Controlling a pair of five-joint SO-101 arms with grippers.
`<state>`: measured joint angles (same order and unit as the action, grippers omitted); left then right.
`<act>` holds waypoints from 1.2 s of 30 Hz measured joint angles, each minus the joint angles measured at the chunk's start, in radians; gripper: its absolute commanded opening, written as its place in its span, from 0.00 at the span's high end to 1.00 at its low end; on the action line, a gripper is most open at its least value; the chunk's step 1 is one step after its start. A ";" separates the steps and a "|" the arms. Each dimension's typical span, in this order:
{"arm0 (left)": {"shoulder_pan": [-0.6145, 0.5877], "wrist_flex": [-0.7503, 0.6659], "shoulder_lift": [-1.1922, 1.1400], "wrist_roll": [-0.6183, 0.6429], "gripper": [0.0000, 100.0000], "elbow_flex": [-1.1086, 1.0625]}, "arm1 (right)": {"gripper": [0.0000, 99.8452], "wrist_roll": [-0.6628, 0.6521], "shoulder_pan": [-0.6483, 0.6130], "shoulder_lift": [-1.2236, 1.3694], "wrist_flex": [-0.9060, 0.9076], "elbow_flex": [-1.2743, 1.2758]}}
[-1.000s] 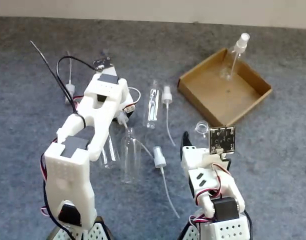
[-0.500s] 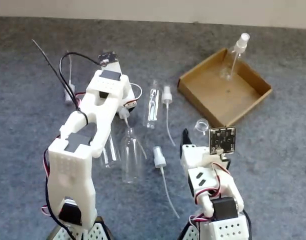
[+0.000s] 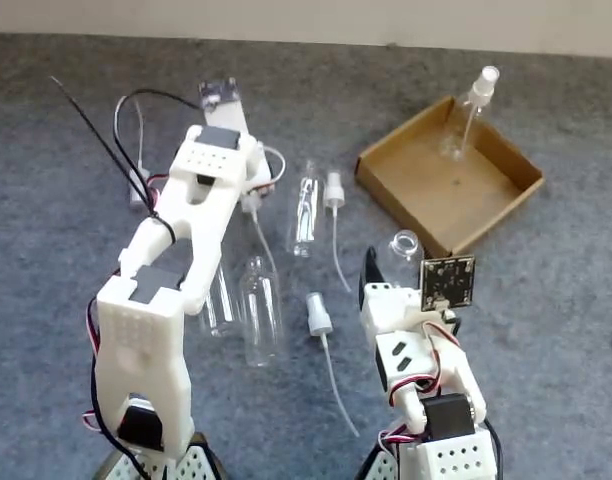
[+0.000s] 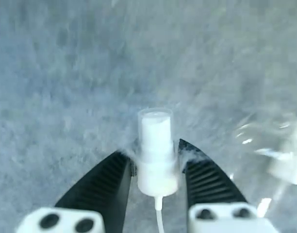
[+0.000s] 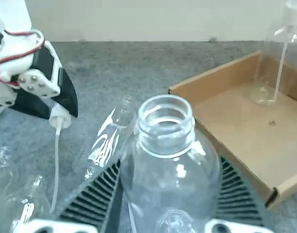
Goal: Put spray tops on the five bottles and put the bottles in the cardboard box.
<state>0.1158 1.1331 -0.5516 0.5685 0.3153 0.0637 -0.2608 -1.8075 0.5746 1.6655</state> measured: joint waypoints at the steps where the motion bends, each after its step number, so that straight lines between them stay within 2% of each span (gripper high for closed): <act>1: 0.000 0.000 0.005 0.000 1.00 0.021 | 0.80 0.000 0.000 0.000 -0.002 0.000; 7: 0.000 -0.002 0.094 -0.003 1.00 0.114 | 0.80 0.000 0.000 0.000 -0.023 0.000; 12: 0.000 -0.002 0.216 -0.144 1.00 0.126 | 0.80 0.000 -0.006 0.000 -0.023 0.000; 15: 0.020 0.017 0.316 -0.186 1.00 0.126 | 0.80 0.000 -0.081 0.000 -0.023 0.000; 22: 0.169 0.152 0.568 -0.204 1.00 0.126 | 0.80 0.000 -0.203 0.000 -0.023 0.000; 29: 0.245 0.190 0.727 -0.204 1.00 0.117 | 0.80 0.000 -0.210 0.000 -0.023 0.000; 36: 0.313 0.226 0.941 -0.206 1.00 -0.034 | 0.80 0.000 -0.212 0.000 -0.023 0.000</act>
<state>0.4289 1.3587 0.3890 0.3629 0.2816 0.0637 -0.4726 -1.8075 0.5516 1.6655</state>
